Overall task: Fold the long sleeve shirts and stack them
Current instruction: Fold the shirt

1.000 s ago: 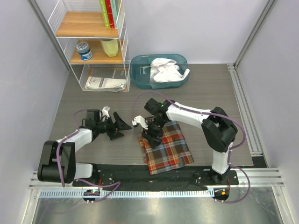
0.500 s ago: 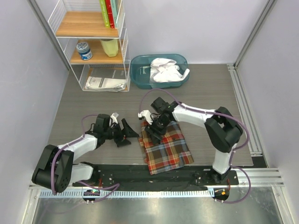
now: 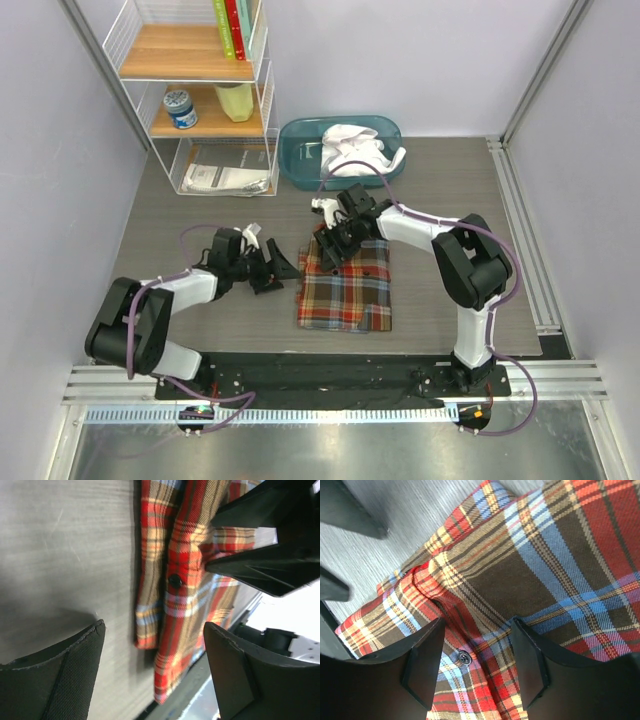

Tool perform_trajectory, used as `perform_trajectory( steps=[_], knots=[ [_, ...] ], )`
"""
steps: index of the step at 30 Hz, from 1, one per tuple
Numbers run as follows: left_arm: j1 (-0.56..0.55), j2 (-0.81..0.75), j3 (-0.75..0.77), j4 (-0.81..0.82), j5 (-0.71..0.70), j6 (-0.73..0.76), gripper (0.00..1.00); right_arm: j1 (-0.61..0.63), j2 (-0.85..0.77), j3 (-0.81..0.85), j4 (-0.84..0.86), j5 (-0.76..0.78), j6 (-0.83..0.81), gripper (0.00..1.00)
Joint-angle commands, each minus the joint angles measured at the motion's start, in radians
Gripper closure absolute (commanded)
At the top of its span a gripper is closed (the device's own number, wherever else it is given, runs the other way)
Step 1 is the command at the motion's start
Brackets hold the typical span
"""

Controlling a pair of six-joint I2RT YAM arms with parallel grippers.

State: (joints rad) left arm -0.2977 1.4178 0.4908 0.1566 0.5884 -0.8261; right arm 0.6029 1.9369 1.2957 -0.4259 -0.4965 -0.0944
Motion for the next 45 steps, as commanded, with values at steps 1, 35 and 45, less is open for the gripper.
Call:
perform_trajectory(
  steps=[1,35,45],
  knots=[
    [0.008,0.093,0.058,0.144,0.086,0.103,0.23,0.012,-0.064,-0.006,0.035,-0.022,-0.013,0.39],
    [-0.101,0.429,0.176,0.220,0.085,-0.045,0.82,0.000,0.017,0.022,-0.019,-0.011,-0.036,0.37],
    [0.006,0.300,0.554,-0.853,-0.179,0.556,1.00,-0.095,-0.119,0.051,-0.148,0.003,-0.011,0.13]
  ],
)
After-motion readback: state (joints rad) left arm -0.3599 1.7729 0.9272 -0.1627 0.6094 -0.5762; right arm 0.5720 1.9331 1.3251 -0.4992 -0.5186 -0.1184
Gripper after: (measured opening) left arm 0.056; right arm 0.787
